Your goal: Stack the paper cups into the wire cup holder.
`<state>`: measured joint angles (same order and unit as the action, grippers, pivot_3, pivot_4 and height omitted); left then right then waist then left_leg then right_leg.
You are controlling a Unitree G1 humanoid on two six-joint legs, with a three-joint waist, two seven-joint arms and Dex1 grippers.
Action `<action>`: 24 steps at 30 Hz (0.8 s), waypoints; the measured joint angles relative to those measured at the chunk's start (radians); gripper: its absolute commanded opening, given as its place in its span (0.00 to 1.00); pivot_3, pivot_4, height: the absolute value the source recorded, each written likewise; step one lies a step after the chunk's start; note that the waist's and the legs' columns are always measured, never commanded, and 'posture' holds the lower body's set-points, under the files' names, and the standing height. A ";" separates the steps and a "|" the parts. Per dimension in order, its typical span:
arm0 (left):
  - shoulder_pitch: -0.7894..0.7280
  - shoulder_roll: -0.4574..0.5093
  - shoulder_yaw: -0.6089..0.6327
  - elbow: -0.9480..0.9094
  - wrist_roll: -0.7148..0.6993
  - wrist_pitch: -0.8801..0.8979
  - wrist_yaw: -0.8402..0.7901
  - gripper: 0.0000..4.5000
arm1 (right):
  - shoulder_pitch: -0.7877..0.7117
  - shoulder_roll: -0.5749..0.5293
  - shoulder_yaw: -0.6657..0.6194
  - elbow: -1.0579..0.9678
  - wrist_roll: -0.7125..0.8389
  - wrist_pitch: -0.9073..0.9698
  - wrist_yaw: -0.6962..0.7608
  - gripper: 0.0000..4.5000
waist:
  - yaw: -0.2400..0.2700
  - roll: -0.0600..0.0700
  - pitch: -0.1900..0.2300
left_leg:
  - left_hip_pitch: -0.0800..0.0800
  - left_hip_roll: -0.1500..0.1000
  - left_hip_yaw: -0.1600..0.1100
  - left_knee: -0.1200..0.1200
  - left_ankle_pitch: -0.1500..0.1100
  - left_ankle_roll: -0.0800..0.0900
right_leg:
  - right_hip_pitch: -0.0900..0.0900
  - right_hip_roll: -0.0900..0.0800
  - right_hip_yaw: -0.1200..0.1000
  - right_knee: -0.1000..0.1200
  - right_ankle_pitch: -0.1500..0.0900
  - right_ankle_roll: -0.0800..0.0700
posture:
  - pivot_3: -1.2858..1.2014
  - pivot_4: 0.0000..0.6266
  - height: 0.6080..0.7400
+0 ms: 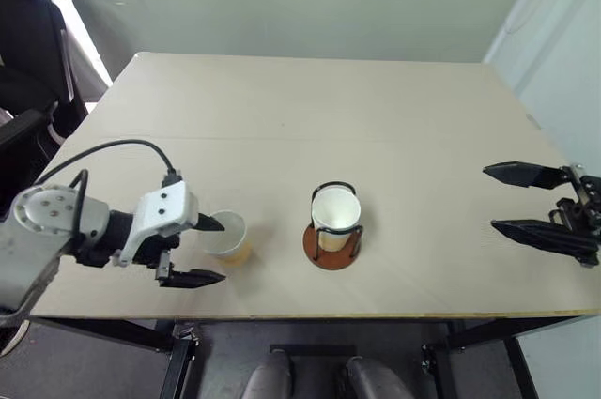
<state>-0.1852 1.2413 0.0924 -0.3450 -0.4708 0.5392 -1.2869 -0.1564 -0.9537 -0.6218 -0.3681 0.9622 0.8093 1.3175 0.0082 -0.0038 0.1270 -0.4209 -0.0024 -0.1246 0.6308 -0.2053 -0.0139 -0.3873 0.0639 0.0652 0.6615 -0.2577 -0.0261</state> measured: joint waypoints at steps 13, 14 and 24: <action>-0.061 -0.047 -0.112 0.017 0.067 -0.029 -0.002 0.46 | 0.012 -0.021 0.005 -0.007 0.014 -0.046 -0.043 1.00 | 0.000 0.000 0.000 | 0.000 0.000 0.000 0.000 -0.004 0.002 | 0.001 0.000 0.000 -0.001 -0.001 0.002 | 0.52 0.24 1.00; -0.068 -0.047 -0.113 0.018 0.069 -0.029 -0.004 0.38 | 0.013 -0.026 0.005 -0.007 0.014 -0.050 -0.044 1.00 | 0.000 0.000 0.000 | 0.000 0.000 0.000 0.001 -0.004 0.002 | 0.001 0.000 0.000 -0.001 -0.001 0.002 | 0.52 0.24 1.00; -0.083 -0.046 -0.118 0.057 0.063 -0.032 -0.062 0.02 | 0.030 -0.034 0.011 -0.008 0.012 -0.080 -0.051 1.00 | 0.000 0.000 0.000 | 0.001 0.000 0.000 0.002 -0.004 0.002 | 0.002 0.000 0.000 0.000 -0.001 0.002 | 0.52 0.24 1.00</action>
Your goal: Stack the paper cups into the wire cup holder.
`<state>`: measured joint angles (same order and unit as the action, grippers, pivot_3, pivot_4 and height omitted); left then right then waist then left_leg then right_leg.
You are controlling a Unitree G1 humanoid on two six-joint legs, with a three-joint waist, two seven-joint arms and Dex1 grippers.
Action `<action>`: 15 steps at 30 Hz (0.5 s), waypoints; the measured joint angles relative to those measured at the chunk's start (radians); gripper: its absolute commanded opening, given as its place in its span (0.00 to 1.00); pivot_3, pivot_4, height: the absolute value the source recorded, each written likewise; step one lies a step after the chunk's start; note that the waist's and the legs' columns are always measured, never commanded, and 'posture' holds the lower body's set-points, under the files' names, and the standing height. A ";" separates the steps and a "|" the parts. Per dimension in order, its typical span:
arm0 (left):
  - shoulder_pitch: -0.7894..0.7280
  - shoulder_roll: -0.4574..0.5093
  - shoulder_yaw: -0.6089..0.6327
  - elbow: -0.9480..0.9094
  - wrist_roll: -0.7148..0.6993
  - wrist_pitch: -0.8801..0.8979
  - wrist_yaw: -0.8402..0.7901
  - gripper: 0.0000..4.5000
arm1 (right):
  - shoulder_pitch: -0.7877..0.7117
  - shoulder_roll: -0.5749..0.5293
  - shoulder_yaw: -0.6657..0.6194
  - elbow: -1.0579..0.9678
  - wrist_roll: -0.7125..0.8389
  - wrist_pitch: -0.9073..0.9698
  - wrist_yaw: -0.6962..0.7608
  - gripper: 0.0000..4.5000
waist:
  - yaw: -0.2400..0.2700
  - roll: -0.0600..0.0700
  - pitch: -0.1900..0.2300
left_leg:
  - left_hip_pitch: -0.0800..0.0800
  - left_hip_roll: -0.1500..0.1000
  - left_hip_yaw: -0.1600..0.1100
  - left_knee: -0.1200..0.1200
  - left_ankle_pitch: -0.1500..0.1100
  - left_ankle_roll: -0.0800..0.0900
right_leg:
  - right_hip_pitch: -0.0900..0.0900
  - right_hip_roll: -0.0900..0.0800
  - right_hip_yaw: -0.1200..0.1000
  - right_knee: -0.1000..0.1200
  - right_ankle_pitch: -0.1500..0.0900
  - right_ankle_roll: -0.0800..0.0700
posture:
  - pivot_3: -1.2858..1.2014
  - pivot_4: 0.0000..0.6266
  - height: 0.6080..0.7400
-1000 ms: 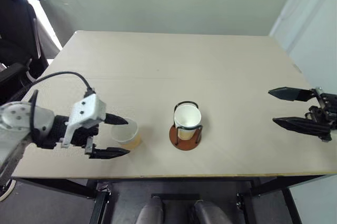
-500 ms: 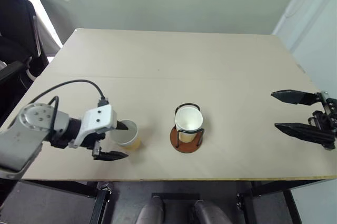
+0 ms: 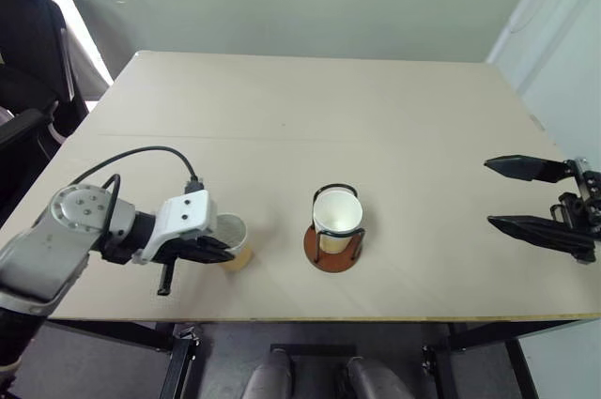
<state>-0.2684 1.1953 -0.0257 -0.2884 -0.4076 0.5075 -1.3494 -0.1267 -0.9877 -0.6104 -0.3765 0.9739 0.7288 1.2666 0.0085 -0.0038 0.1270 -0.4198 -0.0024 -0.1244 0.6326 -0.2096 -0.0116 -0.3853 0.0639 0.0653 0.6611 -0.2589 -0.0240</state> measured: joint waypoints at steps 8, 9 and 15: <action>-0.362 -0.101 0.068 0.156 -0.112 -0.003 -0.050 0.02 | 0.041 -0.016 -0.021 -0.019 0.002 -0.009 0.001 1.00 | 0.017 0.000 0.000 | -0.001 0.000 -0.002 0.006 0.000 0.001 | 0.002 0.000 0.000 0.001 0.001 0.001 | 0.52 0.24 1.00; -0.448 -0.131 0.066 0.183 -0.122 -0.004 -0.053 0.02 | 0.041 -0.016 -0.024 -0.023 0.002 -0.013 -0.001 1.00 | 0.019 0.000 0.000 | -0.001 0.000 -0.002 0.007 0.000 0.002 | 0.003 0.000 0.000 0.000 0.001 0.002 | 0.52 0.24 1.00; -0.791 -0.327 -0.007 0.344 -0.134 -0.058 -0.144 0.02 | 0.052 -0.017 -0.038 -0.034 -0.002 -0.030 -0.025 1.00 | 0.016 0.000 0.000 | -0.002 -0.002 0.000 0.015 -0.004 0.007 | 0.006 -0.001 0.001 -0.001 0.003 0.008 | 0.52 0.24 1.00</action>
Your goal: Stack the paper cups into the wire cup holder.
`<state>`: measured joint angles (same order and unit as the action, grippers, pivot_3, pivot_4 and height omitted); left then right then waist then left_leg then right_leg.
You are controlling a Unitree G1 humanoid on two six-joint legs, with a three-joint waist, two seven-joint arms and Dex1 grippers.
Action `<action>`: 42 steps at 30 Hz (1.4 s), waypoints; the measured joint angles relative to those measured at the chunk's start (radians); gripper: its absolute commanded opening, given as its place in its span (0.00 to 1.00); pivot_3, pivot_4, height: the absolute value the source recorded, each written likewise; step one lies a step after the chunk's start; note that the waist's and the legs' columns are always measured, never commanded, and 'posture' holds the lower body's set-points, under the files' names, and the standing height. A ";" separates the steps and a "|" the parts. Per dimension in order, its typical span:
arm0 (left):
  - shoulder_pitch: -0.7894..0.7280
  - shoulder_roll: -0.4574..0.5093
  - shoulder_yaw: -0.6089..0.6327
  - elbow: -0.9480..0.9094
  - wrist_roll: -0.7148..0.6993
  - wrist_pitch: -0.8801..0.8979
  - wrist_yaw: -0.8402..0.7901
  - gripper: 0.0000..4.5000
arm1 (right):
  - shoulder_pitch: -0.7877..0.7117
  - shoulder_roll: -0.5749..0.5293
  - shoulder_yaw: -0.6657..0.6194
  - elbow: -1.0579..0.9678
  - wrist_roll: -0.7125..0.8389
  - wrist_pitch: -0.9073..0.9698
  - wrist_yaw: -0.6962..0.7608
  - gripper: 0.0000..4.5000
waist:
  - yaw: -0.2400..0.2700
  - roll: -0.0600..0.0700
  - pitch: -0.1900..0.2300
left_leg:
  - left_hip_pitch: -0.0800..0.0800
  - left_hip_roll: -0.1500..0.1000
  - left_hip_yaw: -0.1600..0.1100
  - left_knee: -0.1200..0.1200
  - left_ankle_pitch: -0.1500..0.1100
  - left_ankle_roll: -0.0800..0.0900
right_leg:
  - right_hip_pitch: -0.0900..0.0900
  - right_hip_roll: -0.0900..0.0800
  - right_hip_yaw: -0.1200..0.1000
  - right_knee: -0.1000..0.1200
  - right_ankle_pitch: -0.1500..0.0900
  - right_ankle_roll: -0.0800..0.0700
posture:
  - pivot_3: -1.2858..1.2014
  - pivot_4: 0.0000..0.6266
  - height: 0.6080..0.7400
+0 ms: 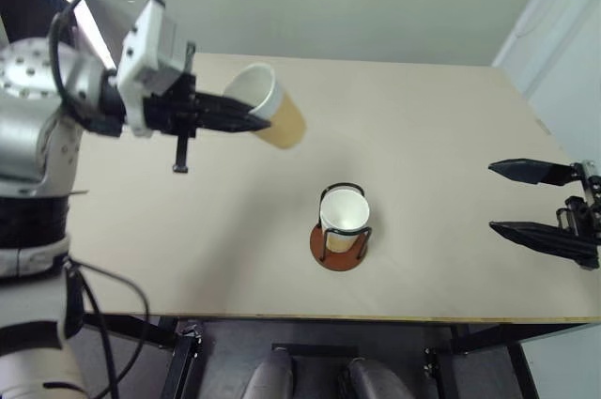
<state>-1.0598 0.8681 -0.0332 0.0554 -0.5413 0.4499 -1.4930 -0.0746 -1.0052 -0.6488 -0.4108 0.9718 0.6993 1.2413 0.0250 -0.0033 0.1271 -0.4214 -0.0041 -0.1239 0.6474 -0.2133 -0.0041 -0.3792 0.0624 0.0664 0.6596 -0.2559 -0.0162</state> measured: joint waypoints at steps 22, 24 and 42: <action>-0.079 -0.155 -0.405 0.105 0.007 -0.242 -0.081 0.02 | 0.142 0.020 -0.091 -0.111 0.025 -0.005 -0.098 1.00 | 0.002 -0.001 0.001 | -0.008 -0.002 0.002 0.008 -0.005 0.009 | 0.000 0.000 0.004 -0.008 0.000 0.014 | 0.52 0.24 1.00; -0.082 -0.139 -0.429 0.102 0.000 -0.251 -0.081 0.02 | 0.142 0.020 -0.091 -0.114 0.025 -0.006 -0.109 1.00 | 0.001 0.000 0.001 | -0.008 -0.002 0.002 0.010 -0.006 0.010 | 0.001 0.000 0.004 -0.008 0.000 0.015 | 0.52 0.24 1.00; -0.069 -0.183 -0.472 0.126 0.175 -0.331 -0.085 0.35 | 0.178 0.022 -0.121 -0.142 0.028 -0.013 -0.124 1.00 | 0.004 0.000 0.001 | -0.014 -0.002 0.002 0.020 -0.009 0.016 | 0.000 -0.001 0.005 -0.010 0.004 0.019 | 0.52 0.24 1.00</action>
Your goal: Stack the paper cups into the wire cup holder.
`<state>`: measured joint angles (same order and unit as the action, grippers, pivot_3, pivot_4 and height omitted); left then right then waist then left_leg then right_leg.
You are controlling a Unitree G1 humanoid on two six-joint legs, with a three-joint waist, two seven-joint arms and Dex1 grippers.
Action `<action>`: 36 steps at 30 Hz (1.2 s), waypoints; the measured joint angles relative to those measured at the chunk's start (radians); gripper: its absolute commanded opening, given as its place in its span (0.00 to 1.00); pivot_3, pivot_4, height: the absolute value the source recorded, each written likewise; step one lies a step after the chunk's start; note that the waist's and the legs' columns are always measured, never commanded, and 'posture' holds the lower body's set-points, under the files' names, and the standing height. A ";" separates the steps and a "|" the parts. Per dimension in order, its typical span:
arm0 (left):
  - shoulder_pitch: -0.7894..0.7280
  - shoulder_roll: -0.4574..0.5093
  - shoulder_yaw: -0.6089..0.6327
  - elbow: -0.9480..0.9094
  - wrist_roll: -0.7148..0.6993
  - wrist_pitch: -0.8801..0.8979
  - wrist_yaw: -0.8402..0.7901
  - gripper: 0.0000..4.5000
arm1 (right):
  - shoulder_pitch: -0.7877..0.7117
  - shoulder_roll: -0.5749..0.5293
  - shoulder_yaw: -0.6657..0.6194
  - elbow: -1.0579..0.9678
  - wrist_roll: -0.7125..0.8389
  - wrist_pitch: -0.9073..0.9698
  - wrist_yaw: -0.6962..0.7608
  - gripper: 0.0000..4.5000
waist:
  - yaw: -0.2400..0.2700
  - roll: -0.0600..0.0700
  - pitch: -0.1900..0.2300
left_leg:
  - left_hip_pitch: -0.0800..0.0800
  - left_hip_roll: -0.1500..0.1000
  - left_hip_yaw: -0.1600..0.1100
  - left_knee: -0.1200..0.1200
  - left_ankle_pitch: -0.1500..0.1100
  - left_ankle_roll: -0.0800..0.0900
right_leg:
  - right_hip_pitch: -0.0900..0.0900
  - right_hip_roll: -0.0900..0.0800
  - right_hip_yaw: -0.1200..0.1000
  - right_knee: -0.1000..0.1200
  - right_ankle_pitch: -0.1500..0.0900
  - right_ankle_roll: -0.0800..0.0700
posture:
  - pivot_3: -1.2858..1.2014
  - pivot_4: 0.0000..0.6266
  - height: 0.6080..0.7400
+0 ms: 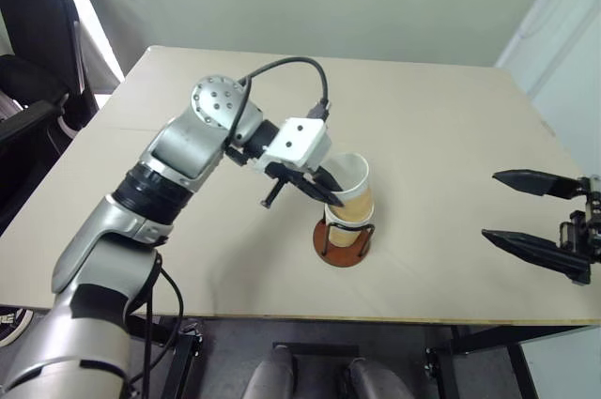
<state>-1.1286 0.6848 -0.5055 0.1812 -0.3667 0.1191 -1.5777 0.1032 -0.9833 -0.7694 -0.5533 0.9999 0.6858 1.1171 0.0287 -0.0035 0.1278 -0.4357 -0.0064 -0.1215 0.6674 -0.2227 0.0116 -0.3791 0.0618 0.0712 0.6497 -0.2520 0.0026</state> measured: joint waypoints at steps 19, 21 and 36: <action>0.068 0.115 0.313 0.036 -0.104 0.203 0.059 0.99 | 0.012 -0.100 0.138 0.053 -0.105 -0.011 0.044 1.00 | -0.013 0.003 -0.002 | 0.001 0.001 0.002 -0.002 0.000 0.000 | -0.001 0.000 0.002 -0.002 0.001 0.000 | 0.52 0.24 1.00; 0.201 0.216 0.408 -0.018 -0.149 0.268 0.050 0.99 | 0.026 -0.113 0.167 0.112 -0.166 -0.033 0.073 1.00 | -0.019 0.006 -0.003 | 0.002 0.001 0.005 -0.003 0.000 -0.001 | -0.002 0.000 0.005 -0.002 0.000 0.002 | 0.52 0.24 1.00; 0.852 0.440 0.875 -0.253 -0.293 0.532 0.144 0.99 | -0.200 -0.179 0.338 0.342 -0.294 -0.170 0.282 1.00 | -0.010 0.007 -0.002 | 0.009 0.003 0.013 -0.003 0.000 0.002 | -0.001 -0.001 0.010 0.001 0.001 -0.008 | 0.52 0.24 1.00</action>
<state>-0.2766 1.1246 0.3700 -0.0714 -0.6595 0.6512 -1.4332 -0.0965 -1.1618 -0.4311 -0.2114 0.7062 0.5155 1.3991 0.0187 0.0038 0.1259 -0.4263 -0.0037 -0.1083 0.6639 -0.2232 0.0132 -0.3798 0.0612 0.0813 0.6503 -0.2507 -0.0052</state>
